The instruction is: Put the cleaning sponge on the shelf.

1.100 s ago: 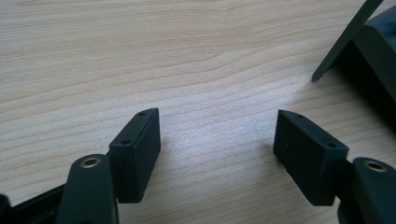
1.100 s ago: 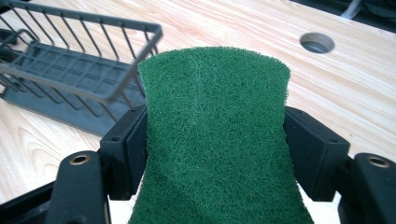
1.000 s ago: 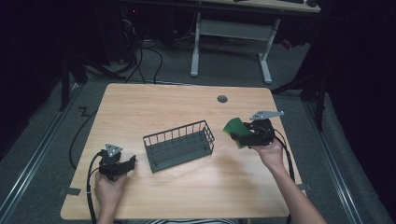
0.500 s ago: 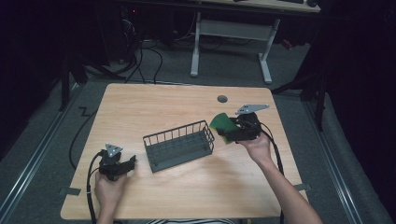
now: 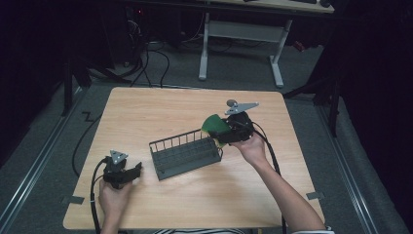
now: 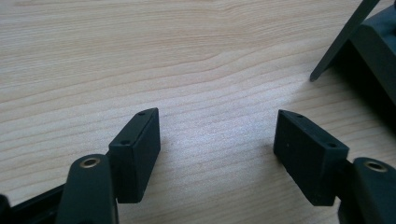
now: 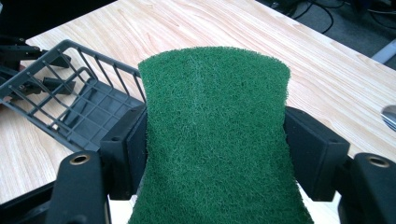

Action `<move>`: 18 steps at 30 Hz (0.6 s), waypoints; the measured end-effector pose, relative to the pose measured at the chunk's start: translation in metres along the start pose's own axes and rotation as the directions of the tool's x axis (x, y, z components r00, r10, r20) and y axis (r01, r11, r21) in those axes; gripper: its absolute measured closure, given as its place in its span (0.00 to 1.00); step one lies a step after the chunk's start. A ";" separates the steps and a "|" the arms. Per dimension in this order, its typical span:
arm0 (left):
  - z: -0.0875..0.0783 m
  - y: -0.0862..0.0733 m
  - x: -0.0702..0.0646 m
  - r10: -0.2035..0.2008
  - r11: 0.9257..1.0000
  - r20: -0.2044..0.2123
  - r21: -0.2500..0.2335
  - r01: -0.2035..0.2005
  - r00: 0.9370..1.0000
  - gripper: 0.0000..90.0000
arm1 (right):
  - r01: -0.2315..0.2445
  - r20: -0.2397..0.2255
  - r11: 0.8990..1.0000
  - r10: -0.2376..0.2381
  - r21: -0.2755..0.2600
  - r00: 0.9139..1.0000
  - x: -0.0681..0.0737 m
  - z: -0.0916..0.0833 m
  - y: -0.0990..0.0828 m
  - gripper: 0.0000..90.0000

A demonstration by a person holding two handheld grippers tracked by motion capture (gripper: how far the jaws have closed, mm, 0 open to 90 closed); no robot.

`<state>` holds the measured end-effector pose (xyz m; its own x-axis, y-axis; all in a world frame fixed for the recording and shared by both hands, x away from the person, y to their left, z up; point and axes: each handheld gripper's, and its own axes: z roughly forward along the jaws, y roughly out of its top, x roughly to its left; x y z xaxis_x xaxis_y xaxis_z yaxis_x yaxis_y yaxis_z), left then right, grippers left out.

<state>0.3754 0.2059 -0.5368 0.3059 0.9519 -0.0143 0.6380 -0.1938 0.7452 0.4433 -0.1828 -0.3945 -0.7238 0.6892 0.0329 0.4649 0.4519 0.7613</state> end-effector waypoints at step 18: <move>0.000 0.000 0.000 0.002 1.000 0.005 -0.001 -0.002 1.000 0.36 | 0.032 0.022 0.996 -0.034 0.081 0.999 0.017 0.049 0.014 0.33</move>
<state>0.3752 0.2058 -0.5368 0.3107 0.9504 -0.0159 0.6369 -0.1957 0.7457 0.4622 -0.1372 -0.4153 -0.7274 0.6862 -0.0073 0.4816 0.5180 0.7069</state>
